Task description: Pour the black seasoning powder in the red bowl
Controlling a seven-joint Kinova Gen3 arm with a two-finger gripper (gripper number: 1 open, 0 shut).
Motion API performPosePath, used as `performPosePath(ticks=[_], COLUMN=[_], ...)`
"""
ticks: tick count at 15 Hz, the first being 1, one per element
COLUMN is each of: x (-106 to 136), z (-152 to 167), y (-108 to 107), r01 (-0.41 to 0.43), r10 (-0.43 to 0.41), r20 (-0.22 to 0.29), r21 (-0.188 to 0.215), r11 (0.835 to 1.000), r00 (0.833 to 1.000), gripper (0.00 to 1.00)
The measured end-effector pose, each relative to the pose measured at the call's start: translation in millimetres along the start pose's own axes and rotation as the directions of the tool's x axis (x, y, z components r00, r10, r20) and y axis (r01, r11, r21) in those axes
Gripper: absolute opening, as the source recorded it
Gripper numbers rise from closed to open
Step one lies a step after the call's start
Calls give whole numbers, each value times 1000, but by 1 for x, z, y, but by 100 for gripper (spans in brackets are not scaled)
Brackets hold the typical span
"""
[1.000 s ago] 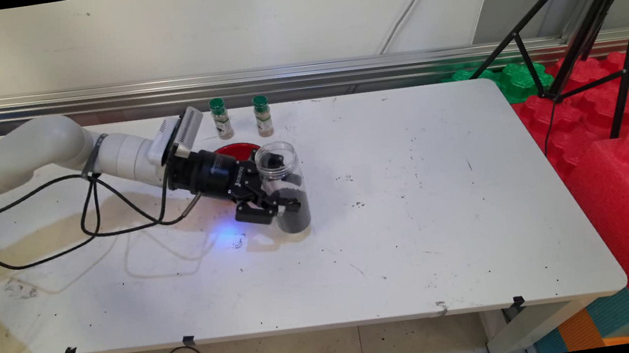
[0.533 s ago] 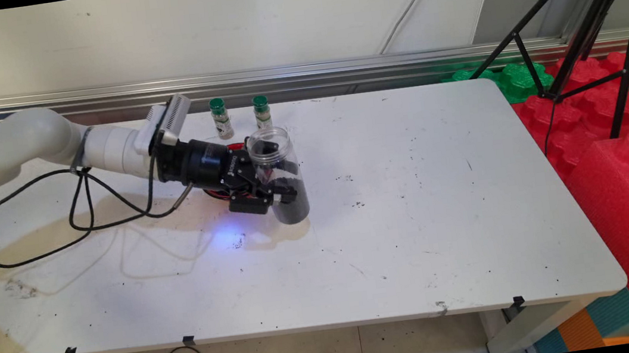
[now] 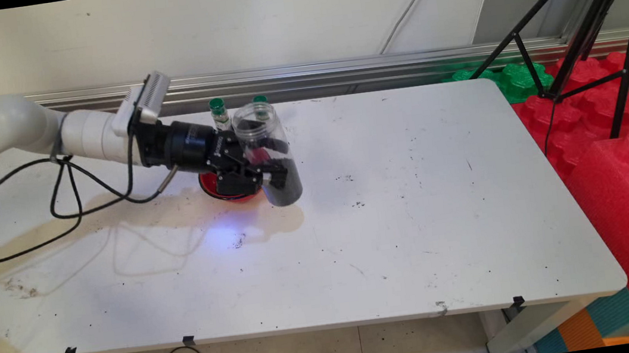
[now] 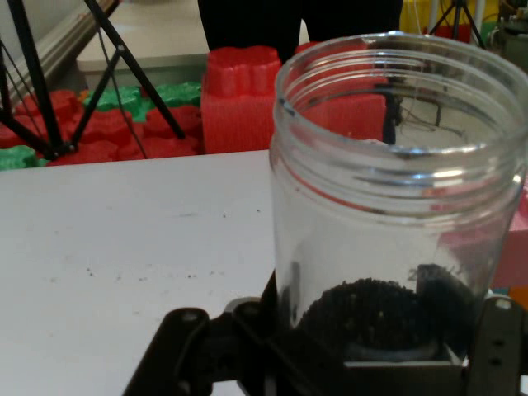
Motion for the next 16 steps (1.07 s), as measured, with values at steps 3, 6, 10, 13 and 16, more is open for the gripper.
performPosePath(ticks=[3,6,10,13,16], x=[10,19,31,38,42], z=[-11,-22,-39,-49,-56], y=[-3,-7,-17,-27,-36], r01=[-3,-7,-25,-42,-63], r10=[3,7,22,36,53], r20=[-1,3,23,42,60], r21=[25,55,105,147,180], r11=[1000,998,994,988,982], r00=[1000,1000,999,998,997], gripper=[0,0,0,0,0])
